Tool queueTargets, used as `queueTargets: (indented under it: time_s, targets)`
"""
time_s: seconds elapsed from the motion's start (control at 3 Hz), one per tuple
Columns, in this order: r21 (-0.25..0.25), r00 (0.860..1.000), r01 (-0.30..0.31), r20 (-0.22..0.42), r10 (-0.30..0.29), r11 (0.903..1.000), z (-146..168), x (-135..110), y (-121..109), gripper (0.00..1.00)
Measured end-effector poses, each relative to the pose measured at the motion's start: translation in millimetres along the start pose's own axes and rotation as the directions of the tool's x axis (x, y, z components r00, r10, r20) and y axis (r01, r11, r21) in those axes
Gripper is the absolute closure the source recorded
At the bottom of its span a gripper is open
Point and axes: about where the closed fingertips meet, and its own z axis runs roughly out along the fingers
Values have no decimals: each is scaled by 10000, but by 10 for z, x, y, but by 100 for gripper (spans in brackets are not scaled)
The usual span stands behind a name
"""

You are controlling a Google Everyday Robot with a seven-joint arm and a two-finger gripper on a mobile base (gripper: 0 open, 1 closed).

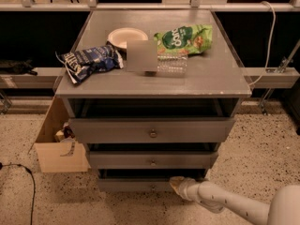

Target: Open bottom drawer

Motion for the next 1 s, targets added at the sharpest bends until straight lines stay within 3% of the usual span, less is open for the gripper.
queueTargets:
  time_s: [0.67, 1.0]
  targets:
    - [70, 9997, 184, 160, -185, 9998, -57, -73, 8, 100]
    - [105, 9996, 6, 295, -9, 9999, -26, -162, -106, 100]
